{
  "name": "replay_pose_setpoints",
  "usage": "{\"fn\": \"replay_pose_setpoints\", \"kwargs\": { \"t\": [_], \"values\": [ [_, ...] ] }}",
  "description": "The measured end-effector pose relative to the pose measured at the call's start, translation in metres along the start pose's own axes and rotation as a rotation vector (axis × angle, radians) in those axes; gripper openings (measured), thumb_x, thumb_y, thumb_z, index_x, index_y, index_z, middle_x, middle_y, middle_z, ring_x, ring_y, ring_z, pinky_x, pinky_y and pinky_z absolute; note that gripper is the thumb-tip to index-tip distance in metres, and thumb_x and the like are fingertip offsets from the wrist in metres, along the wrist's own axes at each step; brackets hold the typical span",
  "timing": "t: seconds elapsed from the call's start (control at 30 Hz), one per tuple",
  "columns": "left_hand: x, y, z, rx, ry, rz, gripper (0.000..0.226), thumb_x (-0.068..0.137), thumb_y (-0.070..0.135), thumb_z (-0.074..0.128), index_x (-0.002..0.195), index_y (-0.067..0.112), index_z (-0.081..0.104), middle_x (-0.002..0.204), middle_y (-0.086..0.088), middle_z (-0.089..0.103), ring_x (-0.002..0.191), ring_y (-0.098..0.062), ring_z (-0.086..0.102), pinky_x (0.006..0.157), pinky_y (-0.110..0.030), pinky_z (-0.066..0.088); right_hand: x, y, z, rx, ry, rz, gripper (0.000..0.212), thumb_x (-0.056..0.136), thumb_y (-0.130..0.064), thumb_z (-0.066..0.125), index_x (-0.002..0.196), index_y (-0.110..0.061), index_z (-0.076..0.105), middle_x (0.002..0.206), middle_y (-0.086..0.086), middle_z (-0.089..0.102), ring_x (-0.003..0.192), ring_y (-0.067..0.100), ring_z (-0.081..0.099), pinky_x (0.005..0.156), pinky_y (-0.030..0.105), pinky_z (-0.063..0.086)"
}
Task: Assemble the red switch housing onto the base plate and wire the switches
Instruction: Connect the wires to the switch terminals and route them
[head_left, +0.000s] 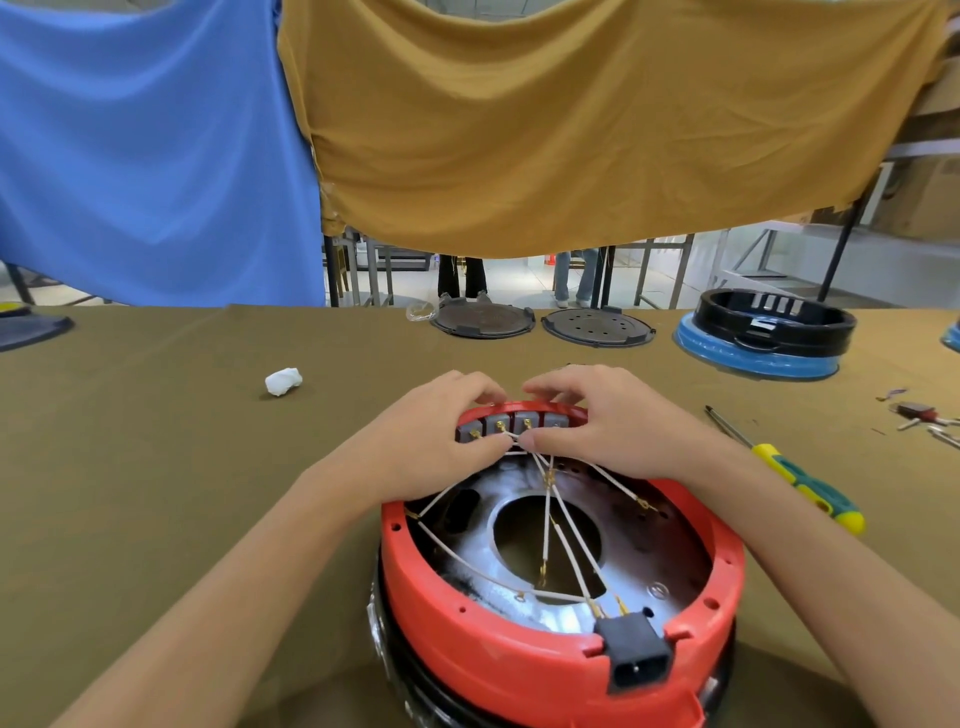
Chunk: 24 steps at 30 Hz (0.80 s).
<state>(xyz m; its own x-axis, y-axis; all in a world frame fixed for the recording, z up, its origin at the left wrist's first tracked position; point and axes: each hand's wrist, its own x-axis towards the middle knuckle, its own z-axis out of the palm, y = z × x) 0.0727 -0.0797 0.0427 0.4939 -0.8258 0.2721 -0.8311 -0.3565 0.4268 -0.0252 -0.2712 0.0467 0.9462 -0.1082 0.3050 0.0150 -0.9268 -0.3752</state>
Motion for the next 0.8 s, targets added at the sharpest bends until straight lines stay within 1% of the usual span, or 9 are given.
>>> {"fn": "replay_pose_setpoints", "kwargs": {
  "t": [0.07,0.17,0.27,0.37,0.47,0.6,0.67,0.73,0.8],
  "values": [
    [0.0,-0.001,0.0,-0.005,0.001,-0.048,0.04,0.094,0.039,0.062,0.132,0.027,0.055,0.124,0.012,0.061,0.11,-0.006,0.057,0.095,-0.025,0.045,0.0,-0.001,0.001,-0.018,-0.013,-0.024,0.036,0.084,-0.048,0.071,0.116,-0.032,0.069,0.101,-0.017,0.066,0.087,-0.001,0.06,0.074,0.021,0.042],
    [0.002,0.001,-0.001,-0.019,-0.003,-0.059,0.037,0.094,0.038,0.063,0.129,0.026,0.058,0.121,0.01,0.064,0.107,-0.007,0.06,0.095,-0.029,0.048,0.0,-0.002,0.0,-0.025,-0.014,-0.021,0.027,0.084,-0.047,0.07,0.108,-0.035,0.072,0.088,-0.019,0.066,0.08,-0.003,0.059,0.069,0.023,0.046],
    [0.002,0.001,-0.003,-0.023,-0.019,-0.066,0.033,0.094,0.037,0.063,0.126,0.027,0.06,0.117,0.009,0.065,0.103,-0.008,0.061,0.093,-0.032,0.049,0.001,-0.004,0.0,-0.047,-0.027,-0.021,0.026,0.086,-0.048,0.067,0.106,-0.033,0.072,0.088,-0.014,0.067,0.08,0.003,0.061,0.074,0.032,0.052],
    [0.003,0.001,-0.003,-0.017,-0.032,-0.073,0.032,0.095,0.037,0.062,0.125,0.028,0.059,0.115,0.01,0.065,0.101,-0.008,0.061,0.092,-0.034,0.05,0.001,-0.007,0.0,-0.087,-0.043,-0.031,0.026,0.088,-0.049,0.064,0.106,-0.031,0.072,0.087,-0.009,0.066,0.081,0.012,0.061,0.077,0.04,0.052],
    [0.002,0.001,-0.002,-0.013,-0.03,-0.069,0.033,0.096,0.037,0.061,0.127,0.029,0.058,0.117,0.011,0.065,0.102,-0.006,0.061,0.093,-0.032,0.05,-0.001,-0.005,-0.001,-0.045,-0.037,-0.022,0.028,0.089,-0.046,0.066,0.111,-0.031,0.072,0.094,-0.01,0.069,0.086,0.011,0.062,0.082,0.036,0.051],
    [-0.002,0.0,-0.006,-0.053,-0.027,-0.051,0.033,0.093,0.038,0.064,0.125,0.035,0.055,0.109,0.015,0.066,0.097,-0.001,0.063,0.091,-0.03,0.051,-0.006,-0.003,-0.007,0.118,0.027,0.033,0.042,0.088,-0.04,0.069,0.128,-0.029,0.063,0.117,-0.012,0.066,0.105,0.004,0.061,0.093,0.025,0.049],
    [-0.003,-0.002,-0.01,-0.036,-0.027,-0.059,0.031,0.09,0.038,0.066,0.12,0.04,0.055,0.102,0.018,0.066,0.087,0.002,0.063,0.084,-0.028,0.052,-0.008,0.0,-0.014,0.152,0.091,0.046,0.034,0.088,-0.034,0.07,0.121,-0.029,0.066,0.114,-0.014,0.066,0.104,0.001,0.061,0.09,0.02,0.049],
    [-0.005,-0.004,-0.013,0.012,-0.02,-0.076,0.027,0.088,0.039,0.065,0.113,0.043,0.056,0.098,0.017,0.066,0.081,0.002,0.062,0.078,-0.028,0.053,-0.011,0.002,-0.02,0.162,0.143,0.058,0.019,0.086,-0.03,0.071,0.106,-0.029,0.07,0.102,-0.016,0.068,0.095,-0.003,0.061,0.081,0.013,0.047],
    [-0.006,-0.004,-0.013,0.06,-0.002,-0.067,0.028,0.088,0.038,0.064,0.114,0.042,0.053,0.104,0.015,0.063,0.086,-0.002,0.061,0.081,-0.03,0.052,-0.011,0.0,-0.021,0.169,0.15,0.06,0.007,0.085,-0.028,0.072,0.092,-0.029,0.072,0.09,-0.013,0.07,0.085,-0.001,0.062,0.074,0.014,0.048]
  ]
}}
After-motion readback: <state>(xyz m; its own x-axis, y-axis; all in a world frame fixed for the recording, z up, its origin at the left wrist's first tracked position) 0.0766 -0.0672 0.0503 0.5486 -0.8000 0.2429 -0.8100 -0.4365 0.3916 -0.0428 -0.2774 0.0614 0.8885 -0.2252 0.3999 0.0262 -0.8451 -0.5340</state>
